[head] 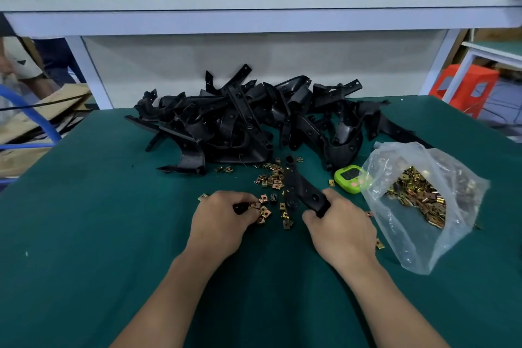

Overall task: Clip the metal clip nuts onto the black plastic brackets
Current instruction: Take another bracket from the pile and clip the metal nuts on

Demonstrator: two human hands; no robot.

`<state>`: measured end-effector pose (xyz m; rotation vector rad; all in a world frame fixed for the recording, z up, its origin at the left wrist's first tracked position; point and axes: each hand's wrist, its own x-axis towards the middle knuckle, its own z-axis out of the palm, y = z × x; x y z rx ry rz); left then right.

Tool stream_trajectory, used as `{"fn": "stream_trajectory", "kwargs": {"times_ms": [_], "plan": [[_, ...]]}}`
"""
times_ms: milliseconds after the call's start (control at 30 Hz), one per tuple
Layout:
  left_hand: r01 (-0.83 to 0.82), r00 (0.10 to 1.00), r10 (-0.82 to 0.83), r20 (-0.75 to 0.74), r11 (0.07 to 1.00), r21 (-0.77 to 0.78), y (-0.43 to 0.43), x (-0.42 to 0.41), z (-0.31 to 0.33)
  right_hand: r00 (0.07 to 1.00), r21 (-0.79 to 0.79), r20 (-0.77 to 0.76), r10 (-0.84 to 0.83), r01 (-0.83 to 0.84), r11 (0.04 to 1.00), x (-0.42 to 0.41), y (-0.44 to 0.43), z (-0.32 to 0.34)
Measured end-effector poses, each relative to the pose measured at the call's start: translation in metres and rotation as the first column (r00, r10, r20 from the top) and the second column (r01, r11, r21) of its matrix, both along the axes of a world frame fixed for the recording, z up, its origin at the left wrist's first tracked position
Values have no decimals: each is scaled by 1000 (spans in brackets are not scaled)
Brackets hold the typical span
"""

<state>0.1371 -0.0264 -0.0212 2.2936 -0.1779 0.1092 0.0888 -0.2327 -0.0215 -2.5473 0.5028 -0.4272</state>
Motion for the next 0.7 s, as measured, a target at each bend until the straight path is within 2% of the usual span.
{"fn": "stream_trajectory", "kwargs": {"times_ms": [100,267,433,500,633,700], "plan": [[-39,996,39,82,999,-1,-1,-2,1,1000,4,-3,1,-1,1000,0,-2,-1],[-97,992,108,62,983,-155,-1,-2,0,999,-82,8,42,-41,996,5,0,-1],[-115,989,131,74,975,-188,-6,2,3,992,-113,-5,125,-124,986,15,3,1],[-109,991,122,49,972,-207,-9,4,3,990,-78,-11,143,-143,987,15,0,0],[-105,988,124,89,976,-193,-10,1,1,992,51,-12,129,-128,990,16,-5,-1],[-95,988,114,101,980,-174,-9,1,1,991,59,-13,136,-135,989,15,-5,-1]]}}
